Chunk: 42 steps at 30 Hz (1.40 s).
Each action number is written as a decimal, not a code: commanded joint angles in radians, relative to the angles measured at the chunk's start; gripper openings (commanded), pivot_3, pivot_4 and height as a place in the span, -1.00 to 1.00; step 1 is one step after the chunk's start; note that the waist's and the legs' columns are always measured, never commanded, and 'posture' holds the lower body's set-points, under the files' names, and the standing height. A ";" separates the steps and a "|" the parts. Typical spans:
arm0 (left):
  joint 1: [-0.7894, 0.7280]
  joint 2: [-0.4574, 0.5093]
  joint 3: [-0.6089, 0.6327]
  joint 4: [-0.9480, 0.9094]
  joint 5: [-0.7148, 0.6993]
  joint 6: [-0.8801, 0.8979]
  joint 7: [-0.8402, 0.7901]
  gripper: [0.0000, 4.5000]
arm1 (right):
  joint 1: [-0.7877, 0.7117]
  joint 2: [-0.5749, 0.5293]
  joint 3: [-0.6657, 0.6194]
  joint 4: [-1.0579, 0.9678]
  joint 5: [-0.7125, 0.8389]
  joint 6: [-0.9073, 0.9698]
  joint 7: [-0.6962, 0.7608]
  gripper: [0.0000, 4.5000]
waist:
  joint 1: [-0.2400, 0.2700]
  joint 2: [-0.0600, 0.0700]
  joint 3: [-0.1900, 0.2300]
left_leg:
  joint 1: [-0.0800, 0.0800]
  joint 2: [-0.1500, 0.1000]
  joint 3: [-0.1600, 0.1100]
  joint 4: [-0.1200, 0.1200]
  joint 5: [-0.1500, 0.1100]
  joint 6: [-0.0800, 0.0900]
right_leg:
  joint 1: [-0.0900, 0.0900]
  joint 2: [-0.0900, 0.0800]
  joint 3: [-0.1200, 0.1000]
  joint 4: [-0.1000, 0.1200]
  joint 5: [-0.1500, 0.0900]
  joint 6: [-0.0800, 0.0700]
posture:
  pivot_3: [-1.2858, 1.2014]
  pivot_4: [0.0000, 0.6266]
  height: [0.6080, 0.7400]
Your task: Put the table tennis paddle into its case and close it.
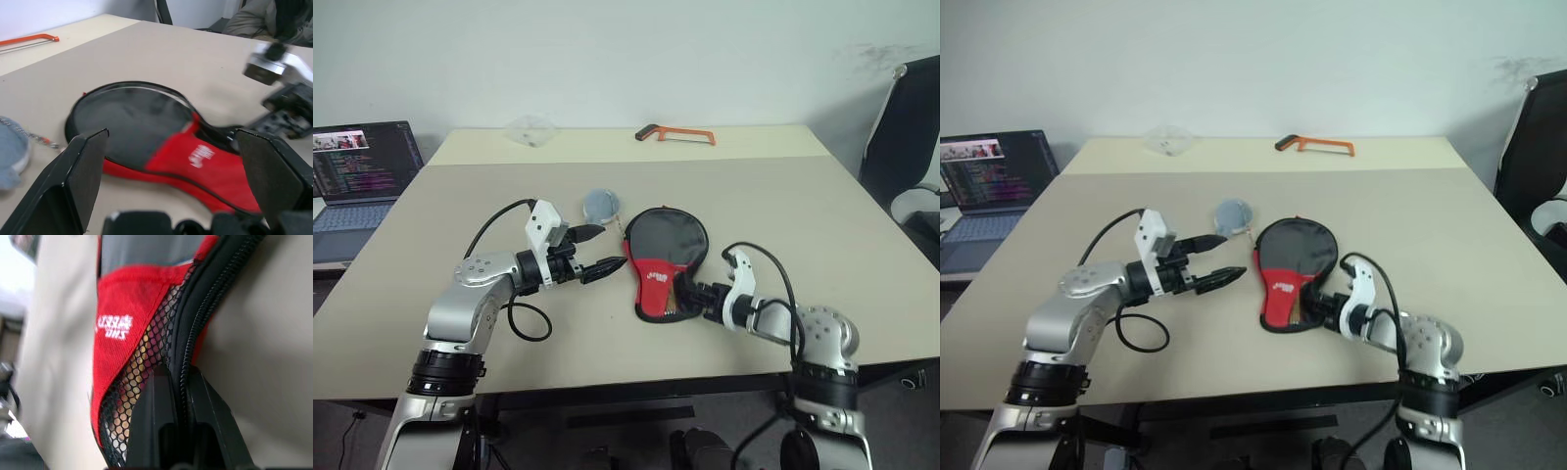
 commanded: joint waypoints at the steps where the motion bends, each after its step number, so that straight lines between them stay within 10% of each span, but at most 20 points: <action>1: -0.025 0.001 -0.001 -0.004 -0.001 -0.020 -0.015 1.00 | 0.118 -0.040 0.103 -0.081 0.002 0.133 0.018 -0.99 | 0.001 0.000 0.000 | 0.000 0.000 0.000 0.000 0.000 0.000 | 0.000 0.000 0.000 0.000 0.000 0.001 | 0.03 -0.52 1.00; 29: -0.068 -0.013 -0.036 0.067 0.040 -0.065 -0.061 1.00 | 0.206 -0.123 0.135 -0.291 0.096 0.202 0.043 -0.99 | 0.006 -0.003 -0.002 | 0.000 0.000 0.002 0.001 -0.002 0.001 | 0.000 0.001 0.002 -0.001 -0.002 0.002 | 0.03 -0.52 1.00; 42: -0.081 -0.019 -0.031 0.079 0.045 -0.071 -0.064 1.00 | 0.112 -0.155 0.134 -0.259 0.064 0.199 0.098 0.78 | -0.006 -0.003 -0.002 | 0.008 0.001 0.001 0.002 -0.002 0.001 | 0.009 0.003 0.002 0.001 -0.002 0.002 | 0.03 -0.52 1.00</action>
